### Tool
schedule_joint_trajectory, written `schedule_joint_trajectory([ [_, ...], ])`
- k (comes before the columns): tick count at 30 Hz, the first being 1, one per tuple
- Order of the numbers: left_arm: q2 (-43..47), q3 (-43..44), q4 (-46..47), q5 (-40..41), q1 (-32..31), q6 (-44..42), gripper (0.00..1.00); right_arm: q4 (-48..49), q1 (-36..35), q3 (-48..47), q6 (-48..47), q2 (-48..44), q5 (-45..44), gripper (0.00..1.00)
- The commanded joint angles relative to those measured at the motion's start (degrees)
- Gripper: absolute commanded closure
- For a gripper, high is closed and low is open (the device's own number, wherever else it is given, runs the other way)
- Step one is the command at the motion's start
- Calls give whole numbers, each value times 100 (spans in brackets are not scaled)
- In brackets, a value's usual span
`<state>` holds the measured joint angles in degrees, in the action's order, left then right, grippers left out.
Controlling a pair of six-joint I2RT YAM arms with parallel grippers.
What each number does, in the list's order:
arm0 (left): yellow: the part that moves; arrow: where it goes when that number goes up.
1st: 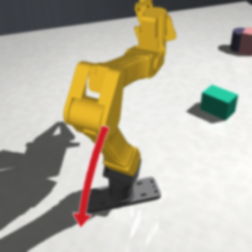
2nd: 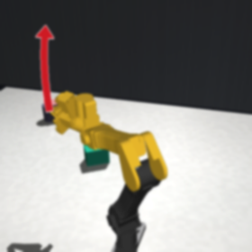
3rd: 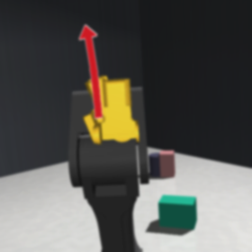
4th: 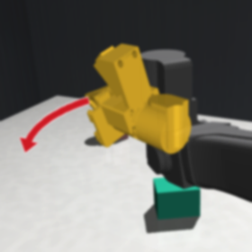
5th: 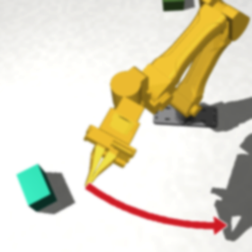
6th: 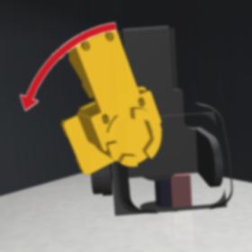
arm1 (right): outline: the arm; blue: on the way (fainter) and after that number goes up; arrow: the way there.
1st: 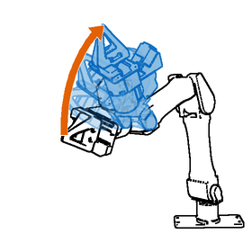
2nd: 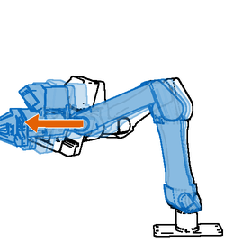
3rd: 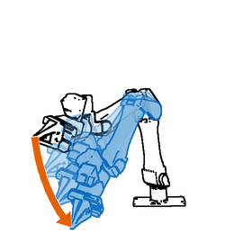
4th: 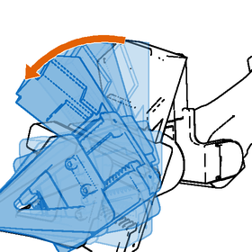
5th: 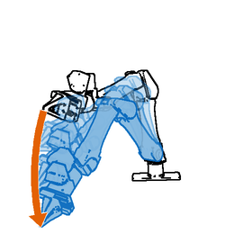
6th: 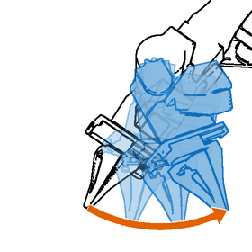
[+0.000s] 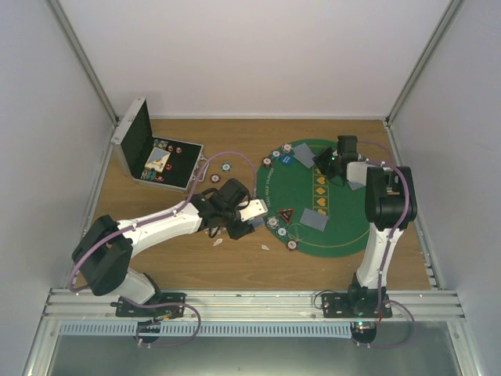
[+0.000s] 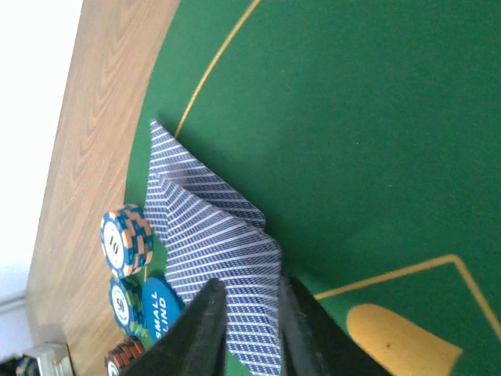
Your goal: Distribute texas hold em gaming equipment
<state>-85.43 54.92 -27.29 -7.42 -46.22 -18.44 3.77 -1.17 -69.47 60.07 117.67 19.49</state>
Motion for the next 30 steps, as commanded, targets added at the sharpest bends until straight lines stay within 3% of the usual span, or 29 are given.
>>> schedule_joint_trajectory([
  [1, 209, -69, 198, -4, 34, 53, 43, -263, 202, -84, -119, -119, -276, 76],
  [7, 223, -47, 210, -68, 34, 51, 43, -615, 289, 258, -674, -820, -710, 53],
  [13, 279, -51, 244, -211, 34, 50, 43, -1221, 309, 781, -2066, -2088, -843, 37],
  [19, 264, -36, 280, -277, 34, 53, 43, -1832, 240, 1639, -3294, -3467, 885, 25],
  [23, 224, 9, 307, -380, 29, 56, 43, -2063, -54, 2276, -3525, -4018, 2113, 23],
  [30, 196, 42, 298, -514, 8, 58, 43, -2137, -1339, 2583, -3624, -4006, 2533, 24],
])
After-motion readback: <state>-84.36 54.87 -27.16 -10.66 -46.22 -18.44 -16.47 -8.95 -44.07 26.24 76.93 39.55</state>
